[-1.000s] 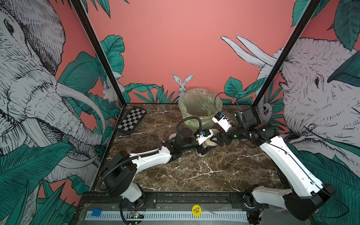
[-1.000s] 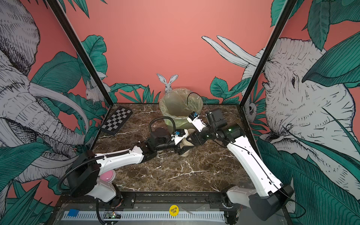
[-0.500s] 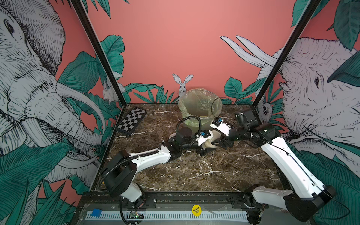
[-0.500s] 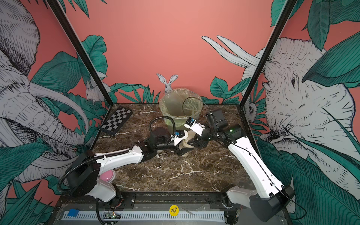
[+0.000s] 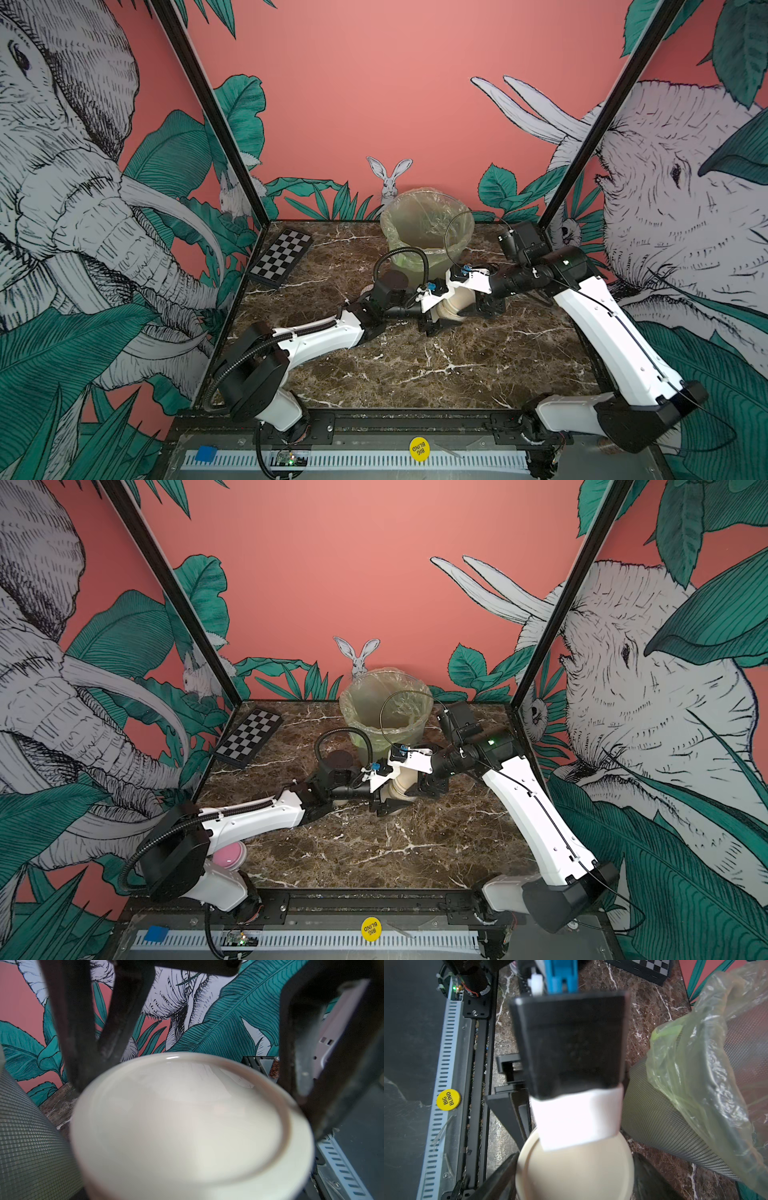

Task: Empty moldy rice from jars
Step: Unscrew the lid from the jar.

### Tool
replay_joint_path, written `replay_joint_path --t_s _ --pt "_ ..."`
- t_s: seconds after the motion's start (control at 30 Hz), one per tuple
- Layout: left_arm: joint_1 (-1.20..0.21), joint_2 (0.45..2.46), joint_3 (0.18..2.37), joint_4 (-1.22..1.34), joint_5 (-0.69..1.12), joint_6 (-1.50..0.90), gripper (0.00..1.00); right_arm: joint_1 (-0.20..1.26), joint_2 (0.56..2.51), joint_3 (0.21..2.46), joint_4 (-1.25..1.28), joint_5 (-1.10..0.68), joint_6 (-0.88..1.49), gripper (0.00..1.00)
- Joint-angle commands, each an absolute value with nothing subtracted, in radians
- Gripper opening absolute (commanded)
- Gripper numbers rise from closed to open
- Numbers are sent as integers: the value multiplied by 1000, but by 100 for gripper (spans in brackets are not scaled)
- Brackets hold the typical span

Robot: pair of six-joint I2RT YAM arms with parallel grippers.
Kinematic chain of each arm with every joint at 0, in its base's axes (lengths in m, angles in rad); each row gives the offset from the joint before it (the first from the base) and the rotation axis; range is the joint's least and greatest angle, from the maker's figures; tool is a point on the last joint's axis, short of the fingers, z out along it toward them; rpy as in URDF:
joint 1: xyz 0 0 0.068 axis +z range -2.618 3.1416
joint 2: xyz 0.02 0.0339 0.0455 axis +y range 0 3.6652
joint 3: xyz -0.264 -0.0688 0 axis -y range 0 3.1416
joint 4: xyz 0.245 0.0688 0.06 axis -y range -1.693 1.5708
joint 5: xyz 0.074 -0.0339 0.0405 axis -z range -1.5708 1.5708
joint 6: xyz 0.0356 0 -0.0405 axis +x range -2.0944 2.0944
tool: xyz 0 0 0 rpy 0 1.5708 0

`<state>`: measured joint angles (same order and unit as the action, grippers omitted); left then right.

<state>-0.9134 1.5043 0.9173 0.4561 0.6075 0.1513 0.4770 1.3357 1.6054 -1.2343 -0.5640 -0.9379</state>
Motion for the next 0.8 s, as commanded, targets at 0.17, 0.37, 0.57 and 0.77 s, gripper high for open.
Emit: replay_joint_path --t_s 0.17,0.37,0.57,0.77 --pt "-919 1458 953 507 676 137 0 481 1397 1715 -1382 -676 -1066 41" --pt "-919 1454 953 486 682 146 0 480 1412 1764 -1407 -713 -1085 42" --pt "-919 1454 956 451 683 162 0 467 1385 1743 -1388 -703 -1100 42" --pt "-919 1454 953 448 670 161 0 427 1346 1720 -1355 -751 -1109 42"
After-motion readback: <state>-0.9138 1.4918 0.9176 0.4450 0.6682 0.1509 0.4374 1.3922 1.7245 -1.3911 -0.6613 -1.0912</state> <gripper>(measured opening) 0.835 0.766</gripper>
